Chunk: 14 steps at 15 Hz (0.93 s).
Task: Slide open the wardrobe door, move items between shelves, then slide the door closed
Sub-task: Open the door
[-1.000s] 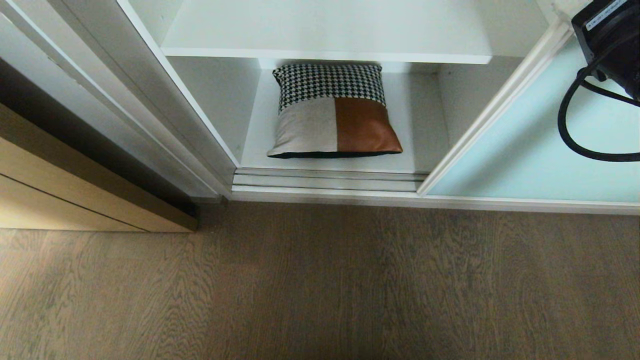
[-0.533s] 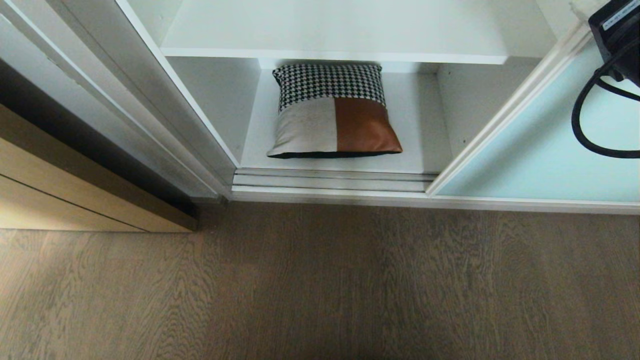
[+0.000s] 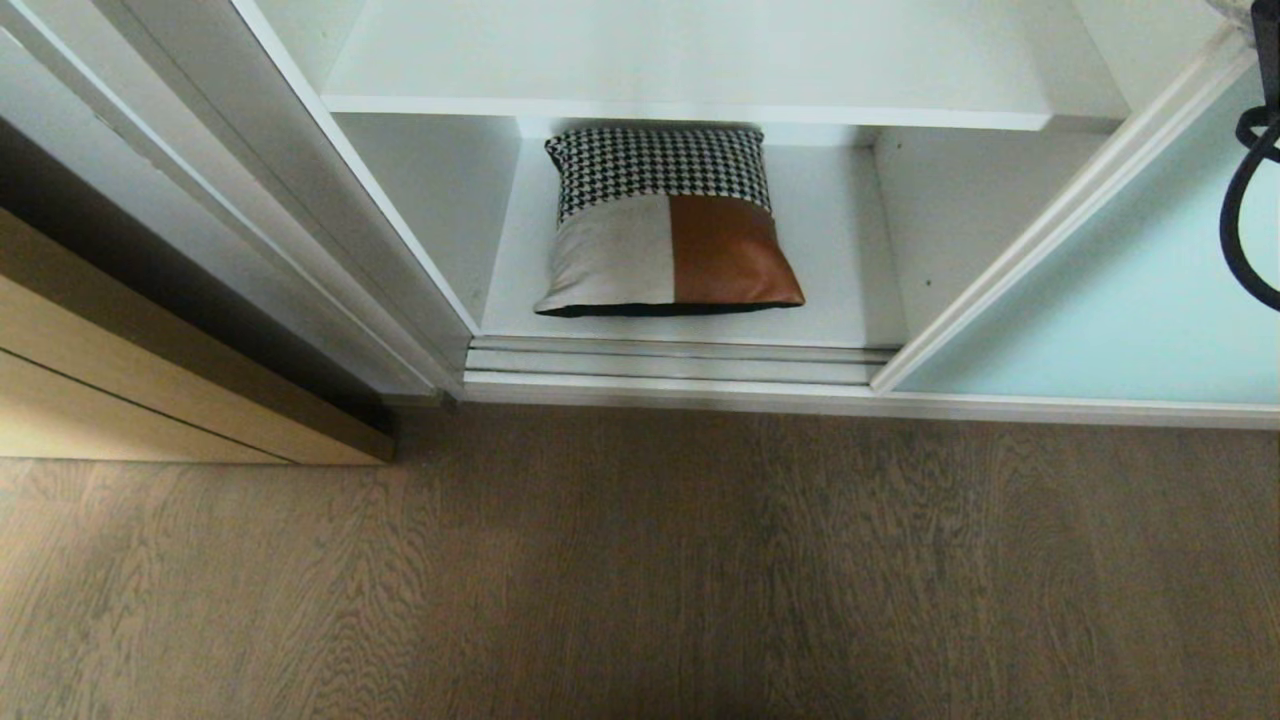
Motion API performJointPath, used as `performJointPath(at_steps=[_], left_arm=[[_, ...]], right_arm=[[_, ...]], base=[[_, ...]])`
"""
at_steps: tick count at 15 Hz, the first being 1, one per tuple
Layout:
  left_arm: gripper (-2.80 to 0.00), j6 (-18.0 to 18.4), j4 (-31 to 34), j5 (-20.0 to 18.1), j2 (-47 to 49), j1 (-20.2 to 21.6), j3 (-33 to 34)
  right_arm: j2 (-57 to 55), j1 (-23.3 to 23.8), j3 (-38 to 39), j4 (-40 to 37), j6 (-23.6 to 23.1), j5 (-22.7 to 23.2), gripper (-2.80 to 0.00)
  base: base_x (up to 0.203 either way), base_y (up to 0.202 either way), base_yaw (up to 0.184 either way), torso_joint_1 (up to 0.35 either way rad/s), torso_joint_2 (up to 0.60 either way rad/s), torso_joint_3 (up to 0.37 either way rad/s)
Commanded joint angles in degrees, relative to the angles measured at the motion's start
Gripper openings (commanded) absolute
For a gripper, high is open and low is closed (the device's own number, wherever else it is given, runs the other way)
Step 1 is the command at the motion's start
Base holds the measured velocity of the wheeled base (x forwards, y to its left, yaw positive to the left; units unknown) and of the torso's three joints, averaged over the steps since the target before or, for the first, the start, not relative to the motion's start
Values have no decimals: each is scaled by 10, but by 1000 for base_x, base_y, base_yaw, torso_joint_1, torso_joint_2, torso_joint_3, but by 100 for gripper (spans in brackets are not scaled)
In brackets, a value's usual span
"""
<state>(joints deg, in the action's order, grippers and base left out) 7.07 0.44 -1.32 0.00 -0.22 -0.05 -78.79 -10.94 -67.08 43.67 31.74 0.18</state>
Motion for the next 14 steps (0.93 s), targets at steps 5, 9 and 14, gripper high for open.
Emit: performJointPath(at_steps=[5,9,14], left_arm=[[-280,0,0,0,1,0,0],[-280,0,0,0,1,0,0],[-280,0,0,0,1,0,0]], right_arm=[[125,-38,97,-44,-32,52,-280],[215,-36,208,-84,-133,40,-280],[368,-34,356,-120,-203,-72,-280]], base=[[0,0,0,0,0,0],[0,0,0,0,0,0],[0,0,0,0,0,0]])
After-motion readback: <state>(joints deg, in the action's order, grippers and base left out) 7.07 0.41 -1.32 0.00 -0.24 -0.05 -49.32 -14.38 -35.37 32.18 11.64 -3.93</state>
